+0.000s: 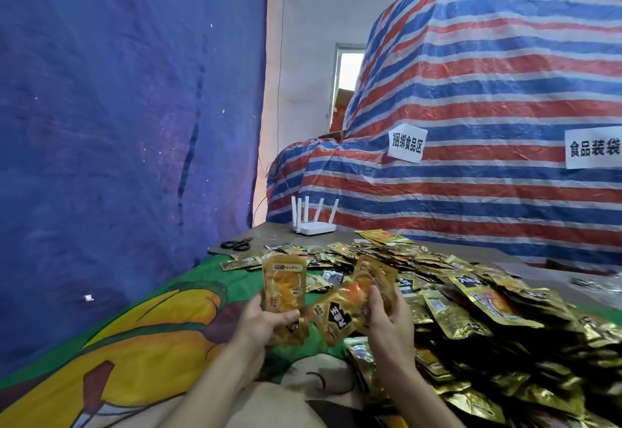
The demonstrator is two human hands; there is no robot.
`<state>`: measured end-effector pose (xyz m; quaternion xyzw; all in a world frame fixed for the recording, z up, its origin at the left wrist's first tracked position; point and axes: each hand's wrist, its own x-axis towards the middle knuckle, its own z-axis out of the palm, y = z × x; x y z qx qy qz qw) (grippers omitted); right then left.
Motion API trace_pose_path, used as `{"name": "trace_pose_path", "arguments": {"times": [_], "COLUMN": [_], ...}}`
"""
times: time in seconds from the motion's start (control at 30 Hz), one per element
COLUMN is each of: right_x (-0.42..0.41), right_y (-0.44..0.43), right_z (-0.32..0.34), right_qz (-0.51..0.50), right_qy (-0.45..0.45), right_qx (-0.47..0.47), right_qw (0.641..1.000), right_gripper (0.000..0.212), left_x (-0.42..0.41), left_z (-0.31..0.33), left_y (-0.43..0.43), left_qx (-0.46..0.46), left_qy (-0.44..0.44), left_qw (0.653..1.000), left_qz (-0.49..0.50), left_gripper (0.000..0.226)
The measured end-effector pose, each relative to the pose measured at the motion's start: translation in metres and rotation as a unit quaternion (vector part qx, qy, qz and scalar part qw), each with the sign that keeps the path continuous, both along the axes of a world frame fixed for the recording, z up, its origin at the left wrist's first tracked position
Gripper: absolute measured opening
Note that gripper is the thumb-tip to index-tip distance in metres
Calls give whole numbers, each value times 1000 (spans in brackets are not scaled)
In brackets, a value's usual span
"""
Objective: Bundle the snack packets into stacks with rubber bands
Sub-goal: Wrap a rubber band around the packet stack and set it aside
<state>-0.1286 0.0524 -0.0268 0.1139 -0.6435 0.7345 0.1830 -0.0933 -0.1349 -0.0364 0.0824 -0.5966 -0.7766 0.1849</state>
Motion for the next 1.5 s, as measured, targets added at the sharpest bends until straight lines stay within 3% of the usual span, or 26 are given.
{"name": "trace_pose_path", "arguments": {"times": [0.13, 0.3, 0.43, 0.5, 0.57, 0.63, 0.73, 0.87, 1.0, 1.07, 1.17, 1.23, 1.37, 1.43, 1.5], "right_x": [6, 23, 18, 19, 19, 19, 23, 25, 23, 25, 29, 32, 36, 36, 38], "right_y": [-6, -21, -33, -35, -36, -35, -35, -39, -36, -35, -36, -36, -36, -32, -26], "right_z": [0, -5, -18, -22, -22, -22, -23, -22, -22, -19, -14, -11, -1, 4, 6], "right_qz": [24, 62, 33, 24, 32, 42, 92, 141, 153, 160, 176, 176, 150, 134, 109], "right_qy": [42, 138, 134, 117, 89, 58, 58, 61, 38, 28, -4, -17, -62, -79, -81], "right_qx": [19, 120, 180, 162, 135, 109, 44, 24, -20, -42, -56, -43, -61, -71, -18], "right_qw": [999, 981, 974, 980, 986, 991, 993, 988, 987, 986, 983, 983, 985, 985, 991], "right_gripper": [26, 18, 20, 24, 33, 48, 55, 17, 11, 14, 55, 65, 25, 26, 27], "left_x": [-4, 11, 12, 14, 17, 17, 17, 9, 4, 3, 9, 12, 13, 15, 15], "left_z": [-17, -11, -12, -17, -20, -26, -26, -28, -30, -30, -28, -25, -23, -22, -23], "left_y": [18, 36, 47, 52, 52, 53, 54, 47, 49, 50, 52, 53, 59, 67, 72], "left_qx": [-9, 28, 123, 73, -84, -240, -215, -141, -106, -129, -197, -256, -270, -287, -282], "left_qy": [-31, 70, 113, 101, 96, 113, 156, 160, 138, 149, 155, 161, 187, 169, 146], "left_qw": [999, 997, 981, 985, 987, 963, 964, 976, 982, 979, 967, 953, 944, 942, 948], "left_qz": [28, -30, -95, -120, -100, -52, -12, -41, -75, -54, -41, -34, -31, -31, -28], "left_gripper": [15, 38, 38, 43, 24, 31, 39, 50, 61, 50, 34, 33, 51, 45, 26]}}
